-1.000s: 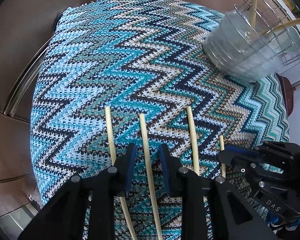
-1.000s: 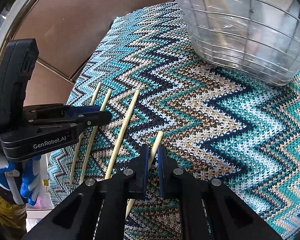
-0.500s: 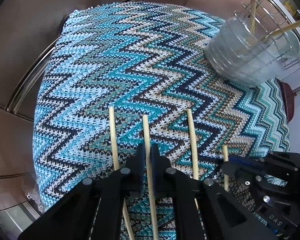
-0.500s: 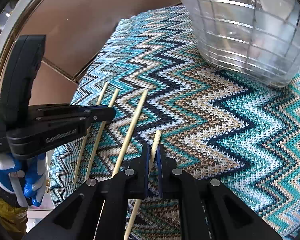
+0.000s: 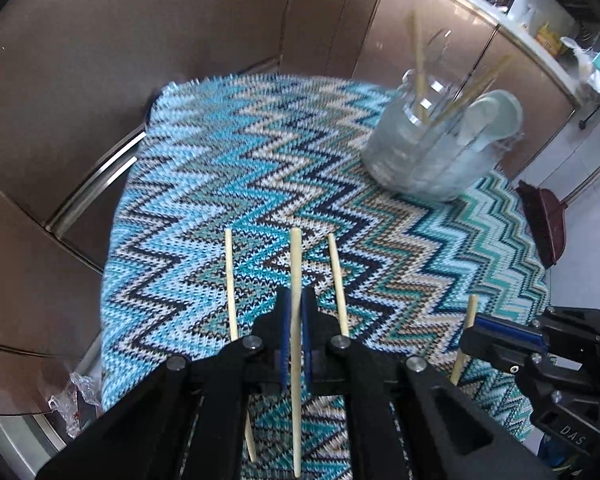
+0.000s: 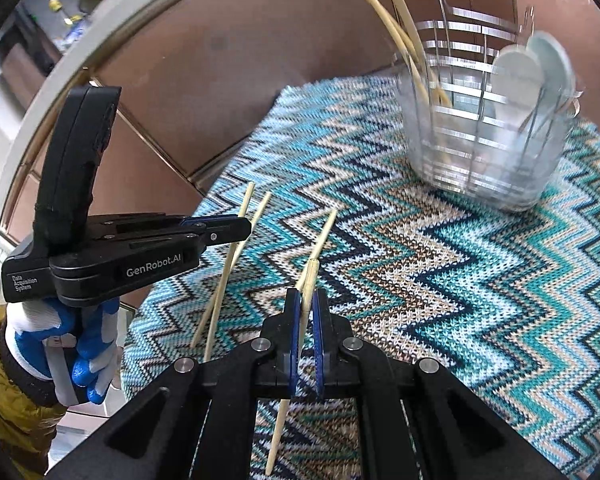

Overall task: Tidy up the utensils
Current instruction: 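Lift the chopstick with left tool while right tool lifts its chopstick toward the holder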

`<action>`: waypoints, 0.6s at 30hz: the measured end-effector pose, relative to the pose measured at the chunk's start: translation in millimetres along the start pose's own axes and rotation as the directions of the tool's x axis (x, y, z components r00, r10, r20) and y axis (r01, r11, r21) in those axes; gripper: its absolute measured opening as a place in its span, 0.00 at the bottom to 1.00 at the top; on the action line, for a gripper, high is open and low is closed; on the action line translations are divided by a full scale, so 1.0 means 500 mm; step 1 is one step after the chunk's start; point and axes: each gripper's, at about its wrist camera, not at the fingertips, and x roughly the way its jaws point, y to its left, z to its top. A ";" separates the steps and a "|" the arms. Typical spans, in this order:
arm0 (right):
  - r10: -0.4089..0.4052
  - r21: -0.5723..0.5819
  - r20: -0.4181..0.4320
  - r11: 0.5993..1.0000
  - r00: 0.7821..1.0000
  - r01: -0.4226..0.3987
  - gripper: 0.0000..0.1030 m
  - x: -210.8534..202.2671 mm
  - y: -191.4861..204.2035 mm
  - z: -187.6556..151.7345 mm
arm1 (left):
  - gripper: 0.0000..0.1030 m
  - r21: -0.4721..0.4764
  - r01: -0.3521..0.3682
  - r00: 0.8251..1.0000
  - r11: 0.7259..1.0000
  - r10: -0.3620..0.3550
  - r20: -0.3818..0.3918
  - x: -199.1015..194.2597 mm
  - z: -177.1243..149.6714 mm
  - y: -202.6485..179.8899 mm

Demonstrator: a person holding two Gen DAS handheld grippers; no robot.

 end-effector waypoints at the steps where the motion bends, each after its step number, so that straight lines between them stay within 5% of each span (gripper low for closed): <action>1: -0.002 -0.006 0.011 1.000 1.000 0.002 0.06 -0.010 0.004 -0.003 | 0.04 -0.001 -0.001 1.000 1.000 0.001 0.016 -0.013 -0.006 0.001; 18: -0.017 -0.064 0.202 0.997 0.979 0.031 0.05 -0.187 0.085 -0.073 | 0.04 0.029 -0.023 0.973 0.999 0.015 0.232 -0.207 -0.086 -0.039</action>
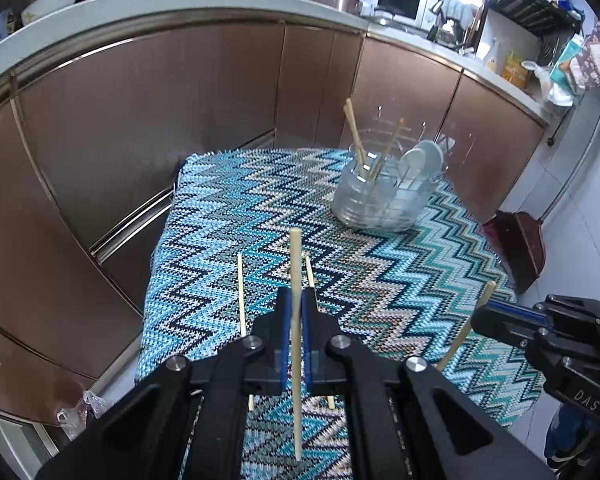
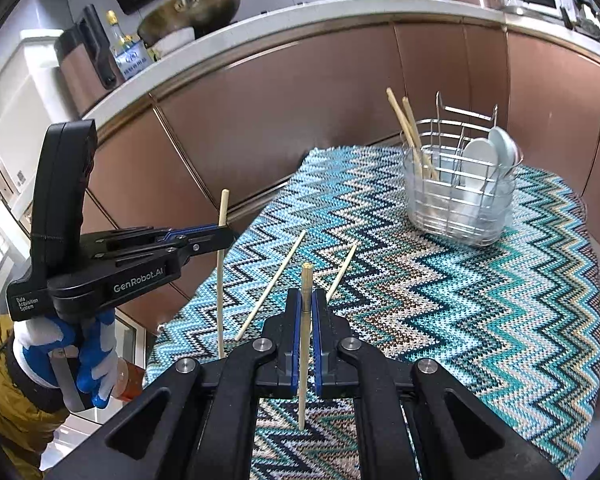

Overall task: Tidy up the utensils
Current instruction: 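Lift the chopstick with left tool while right tool lifts its chopstick toward the holder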

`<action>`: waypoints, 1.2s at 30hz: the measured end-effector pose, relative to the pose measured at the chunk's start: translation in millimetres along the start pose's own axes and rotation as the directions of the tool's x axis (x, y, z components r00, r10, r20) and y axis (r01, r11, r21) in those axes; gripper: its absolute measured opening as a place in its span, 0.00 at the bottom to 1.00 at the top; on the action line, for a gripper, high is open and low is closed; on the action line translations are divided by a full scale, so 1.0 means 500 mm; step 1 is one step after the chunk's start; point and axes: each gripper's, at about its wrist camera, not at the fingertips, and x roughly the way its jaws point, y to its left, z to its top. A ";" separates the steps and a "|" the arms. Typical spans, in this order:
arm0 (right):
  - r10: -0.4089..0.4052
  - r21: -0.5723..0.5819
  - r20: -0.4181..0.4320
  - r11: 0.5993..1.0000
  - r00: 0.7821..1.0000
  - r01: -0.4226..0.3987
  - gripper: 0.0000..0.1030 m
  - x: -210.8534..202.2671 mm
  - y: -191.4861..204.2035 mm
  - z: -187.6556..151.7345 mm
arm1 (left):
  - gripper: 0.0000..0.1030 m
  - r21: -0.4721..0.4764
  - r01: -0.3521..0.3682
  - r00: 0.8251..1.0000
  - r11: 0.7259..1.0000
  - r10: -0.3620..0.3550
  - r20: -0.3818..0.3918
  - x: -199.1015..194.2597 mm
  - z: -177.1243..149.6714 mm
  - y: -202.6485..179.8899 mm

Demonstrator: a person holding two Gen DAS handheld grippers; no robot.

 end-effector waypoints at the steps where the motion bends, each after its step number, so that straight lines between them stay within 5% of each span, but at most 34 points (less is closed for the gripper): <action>1: 0.000 -0.001 0.009 1.000 1.000 0.000 0.05 -0.010 0.005 -0.002 | 0.04 -0.006 0.001 1.000 1.000 -0.001 0.009 -0.012 -0.004 0.001; 19: -0.046 -0.035 0.158 0.998 0.986 0.052 0.05 -0.152 0.063 -0.024 | 0.04 -0.054 0.014 0.987 0.998 -0.005 0.162 -0.167 -0.025 0.005; 36: -0.130 -0.027 0.347 0.989 0.929 0.148 0.05 -0.266 -0.013 0.068 | 0.04 -0.058 0.122 0.946 0.991 -0.099 0.310 -0.188 0.116 -0.084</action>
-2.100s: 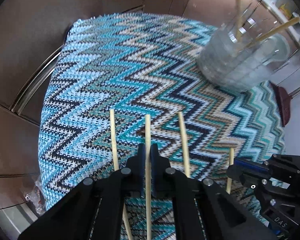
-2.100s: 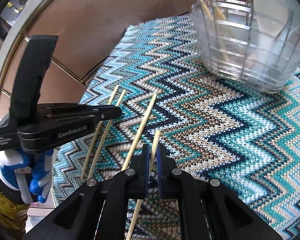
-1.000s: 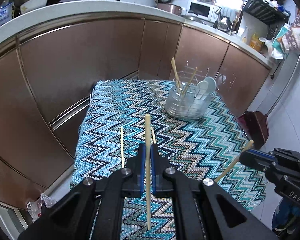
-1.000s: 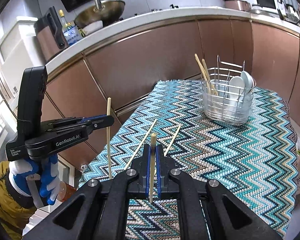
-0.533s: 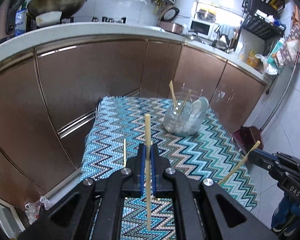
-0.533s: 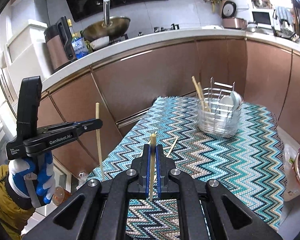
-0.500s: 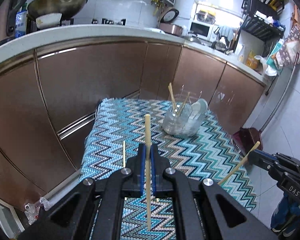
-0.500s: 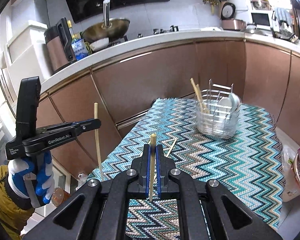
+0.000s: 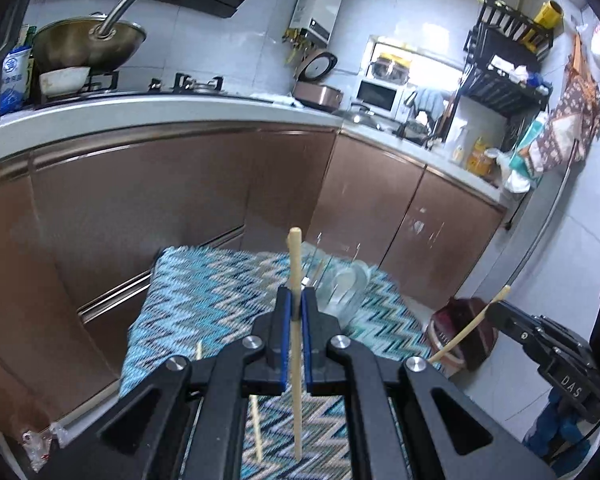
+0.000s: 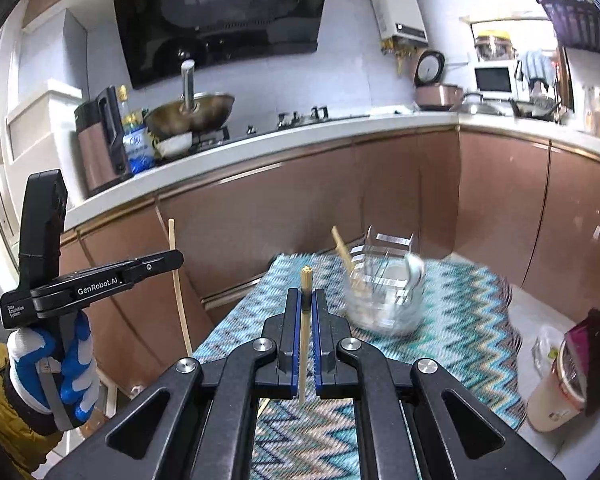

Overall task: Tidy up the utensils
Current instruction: 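Lift the chopstick with left tool while right tool lifts its chopstick toward the holder, then lower both chopsticks into the wire holder and open both grippers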

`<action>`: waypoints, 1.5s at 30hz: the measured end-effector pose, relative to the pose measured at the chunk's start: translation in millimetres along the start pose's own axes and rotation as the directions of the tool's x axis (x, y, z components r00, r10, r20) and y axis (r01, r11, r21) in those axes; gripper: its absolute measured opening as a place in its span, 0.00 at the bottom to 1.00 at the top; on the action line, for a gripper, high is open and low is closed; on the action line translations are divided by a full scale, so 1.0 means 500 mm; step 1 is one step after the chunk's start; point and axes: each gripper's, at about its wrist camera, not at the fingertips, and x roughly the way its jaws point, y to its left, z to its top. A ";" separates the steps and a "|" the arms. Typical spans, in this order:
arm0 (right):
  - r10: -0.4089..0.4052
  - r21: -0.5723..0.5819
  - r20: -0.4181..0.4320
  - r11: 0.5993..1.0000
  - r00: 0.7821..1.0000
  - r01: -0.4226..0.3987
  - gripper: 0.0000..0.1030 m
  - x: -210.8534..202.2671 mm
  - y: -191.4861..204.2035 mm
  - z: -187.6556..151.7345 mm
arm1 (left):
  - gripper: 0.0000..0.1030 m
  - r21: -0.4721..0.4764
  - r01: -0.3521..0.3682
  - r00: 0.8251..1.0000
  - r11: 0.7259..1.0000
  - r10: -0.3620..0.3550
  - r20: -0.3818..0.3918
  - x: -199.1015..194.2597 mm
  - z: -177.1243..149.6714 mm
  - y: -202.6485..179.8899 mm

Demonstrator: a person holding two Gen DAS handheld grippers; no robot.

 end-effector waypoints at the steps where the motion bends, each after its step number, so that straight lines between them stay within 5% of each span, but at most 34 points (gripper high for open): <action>1: -0.005 -0.007 0.016 1.000 1.000 0.005 0.05 0.004 -0.008 0.016 | 0.04 -0.003 0.006 1.000 1.000 -0.006 0.015 0.007 0.014 -0.007; 11: -0.035 -0.058 0.176 0.997 0.984 0.045 0.05 0.058 -0.070 0.131 | 0.04 0.002 0.037 0.972 0.999 -0.037 0.230 0.104 0.166 -0.071; 17: -0.042 -0.087 0.222 0.994 0.974 0.063 0.05 0.132 -0.097 0.170 | 0.04 0.002 0.031 0.955 1.000 -0.030 0.294 0.206 0.213 -0.084; 30: -0.049 -0.105 0.122 0.993 0.991 0.062 0.05 0.323 -0.161 0.139 | 0.04 -0.011 0.010 0.973 1.000 -0.007 0.230 0.444 0.168 -0.040; 45: -0.072 -0.156 0.038 0.985 0.997 0.077 0.05 0.386 -0.148 0.078 | 0.06 -0.030 -0.002 0.981 1.000 0.008 0.195 0.522 0.096 -0.012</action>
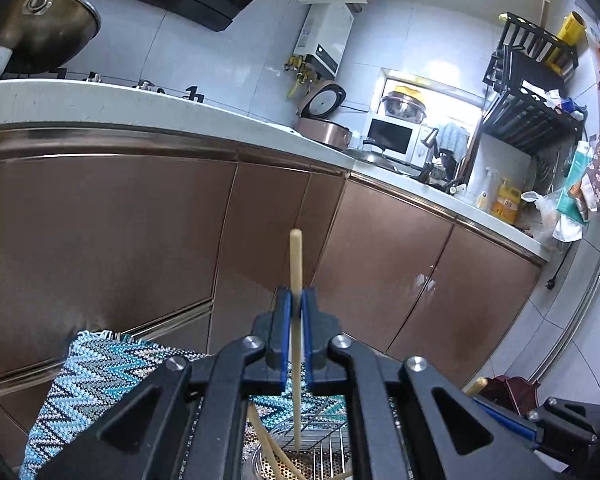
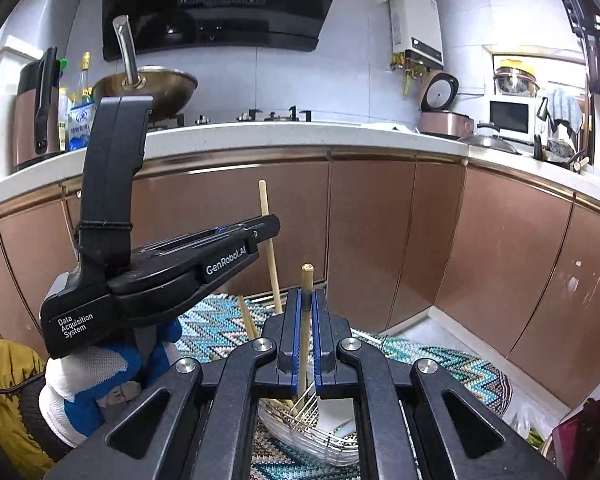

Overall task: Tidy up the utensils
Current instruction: 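Lower both chopsticks into the wire holder and open both grippers, then withdraw both open grippers from the holder back toward the loose chopsticks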

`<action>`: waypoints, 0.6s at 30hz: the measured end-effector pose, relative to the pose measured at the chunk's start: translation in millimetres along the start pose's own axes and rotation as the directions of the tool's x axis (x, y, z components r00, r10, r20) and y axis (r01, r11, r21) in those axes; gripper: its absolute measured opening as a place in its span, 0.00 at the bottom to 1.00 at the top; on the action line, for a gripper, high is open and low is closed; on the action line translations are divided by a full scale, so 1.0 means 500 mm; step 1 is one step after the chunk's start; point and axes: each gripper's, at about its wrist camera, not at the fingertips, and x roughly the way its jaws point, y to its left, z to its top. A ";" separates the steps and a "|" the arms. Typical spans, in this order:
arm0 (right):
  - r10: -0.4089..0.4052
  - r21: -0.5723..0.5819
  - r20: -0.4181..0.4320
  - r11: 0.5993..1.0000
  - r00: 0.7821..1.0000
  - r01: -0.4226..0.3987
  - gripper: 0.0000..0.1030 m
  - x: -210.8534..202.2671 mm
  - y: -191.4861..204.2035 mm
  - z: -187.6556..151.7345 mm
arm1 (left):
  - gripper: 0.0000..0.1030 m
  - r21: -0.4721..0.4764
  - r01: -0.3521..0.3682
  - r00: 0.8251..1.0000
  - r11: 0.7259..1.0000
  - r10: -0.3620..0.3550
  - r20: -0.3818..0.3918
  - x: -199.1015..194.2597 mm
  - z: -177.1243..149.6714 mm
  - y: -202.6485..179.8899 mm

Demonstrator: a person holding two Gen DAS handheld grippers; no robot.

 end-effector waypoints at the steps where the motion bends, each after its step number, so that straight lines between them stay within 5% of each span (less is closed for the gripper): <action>1: 0.000 0.000 -0.005 1.000 1.000 0.000 0.05 0.001 0.002 -0.003 | 0.06 0.002 0.001 1.000 1.000 -0.001 -0.001 -0.003 -0.001 0.001; 7: -0.013 0.025 -0.003 1.000 1.000 0.013 0.06 -0.007 0.001 -0.007 | 0.26 -0.008 0.007 1.000 1.000 -0.007 0.004 -0.039 0.016 0.008; 18: -0.035 0.075 0.038 0.997 0.999 0.032 0.19 -0.091 0.010 0.000 | 0.42 0.049 -0.036 0.999 0.998 0.034 0.033 -0.187 0.051 -0.004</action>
